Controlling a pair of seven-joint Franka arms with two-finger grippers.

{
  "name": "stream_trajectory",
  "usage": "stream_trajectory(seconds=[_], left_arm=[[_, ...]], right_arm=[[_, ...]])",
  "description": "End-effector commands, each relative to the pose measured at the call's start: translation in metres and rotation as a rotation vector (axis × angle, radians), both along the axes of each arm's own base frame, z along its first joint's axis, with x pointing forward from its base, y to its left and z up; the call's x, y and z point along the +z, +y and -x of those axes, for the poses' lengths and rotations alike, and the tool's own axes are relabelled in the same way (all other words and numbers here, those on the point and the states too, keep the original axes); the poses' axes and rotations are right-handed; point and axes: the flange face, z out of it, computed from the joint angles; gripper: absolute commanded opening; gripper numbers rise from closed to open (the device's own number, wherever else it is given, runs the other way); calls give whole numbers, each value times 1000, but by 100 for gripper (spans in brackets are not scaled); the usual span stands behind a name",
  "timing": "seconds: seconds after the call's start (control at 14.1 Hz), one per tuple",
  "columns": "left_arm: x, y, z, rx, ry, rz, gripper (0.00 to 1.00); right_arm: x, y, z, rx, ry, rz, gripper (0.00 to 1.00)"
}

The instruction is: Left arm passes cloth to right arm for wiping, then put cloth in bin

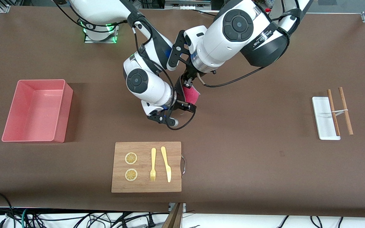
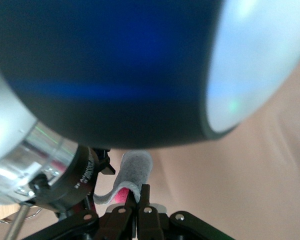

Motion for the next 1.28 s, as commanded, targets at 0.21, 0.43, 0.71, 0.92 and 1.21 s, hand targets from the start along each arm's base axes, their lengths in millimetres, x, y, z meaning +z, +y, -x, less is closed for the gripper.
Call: stream_trajectory(seconds=[0.21, 0.43, 0.71, 0.92, 1.21], left_arm=[[5, -2, -2, -22, -4, 27, 0], [5, -1, -3, -20, -4, 27, 0], [5, -1, -3, -20, -4, 27, 0], [5, -2, -2, -22, -4, 27, 0], [5, -2, -2, -22, -4, 27, 0]], right_arm=[[-3, -6, -1, 89, 25, 12, 91], [-5, -7, -2, 111, 16, 21, 91], [-10, -10, 2, 150, 36, 44, 64], [-13, -9, 4, 166, 41, 44, 37], [-13, -10, 3, 167, 39, 46, 0]])
